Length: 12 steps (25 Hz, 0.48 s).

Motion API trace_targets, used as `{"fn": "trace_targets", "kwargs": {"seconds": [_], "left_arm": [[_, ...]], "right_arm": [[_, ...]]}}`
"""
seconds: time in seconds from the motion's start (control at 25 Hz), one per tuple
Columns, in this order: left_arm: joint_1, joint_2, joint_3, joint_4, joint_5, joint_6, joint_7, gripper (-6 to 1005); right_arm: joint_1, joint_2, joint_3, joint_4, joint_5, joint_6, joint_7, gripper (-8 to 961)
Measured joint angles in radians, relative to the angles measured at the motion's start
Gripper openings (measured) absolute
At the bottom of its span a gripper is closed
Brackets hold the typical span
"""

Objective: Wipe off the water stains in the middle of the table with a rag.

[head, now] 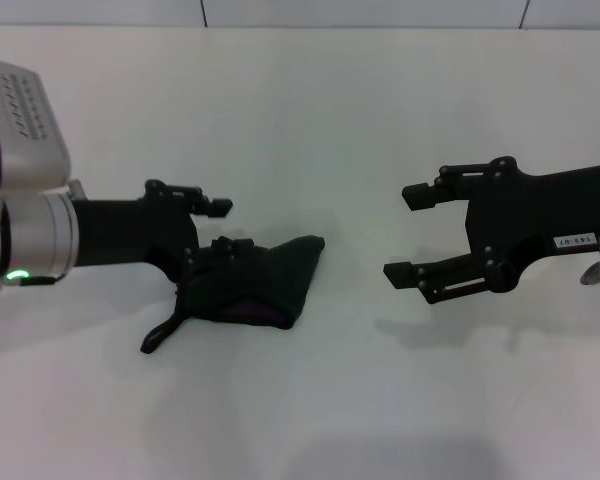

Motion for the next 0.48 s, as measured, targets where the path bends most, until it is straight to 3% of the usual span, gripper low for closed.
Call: {"fn": "trace_targets", "kwargs": {"seconds": [0.32, 0.48], "left_arm": [[0.011, 0.002, -0.013, 0.109, -0.003, 0.025, 0.009, 543], [-0.002, 0.006, -0.039, 0.137, -0.006, 0.045, 0.019, 752]], "right_arm": [[-0.003, 0.0, 0.008, -0.004, -0.001, 0.0, 0.006, 841], [-0.003, 0.0, 0.019, -0.004, -0.004, 0.0, 0.006, 841]]}}
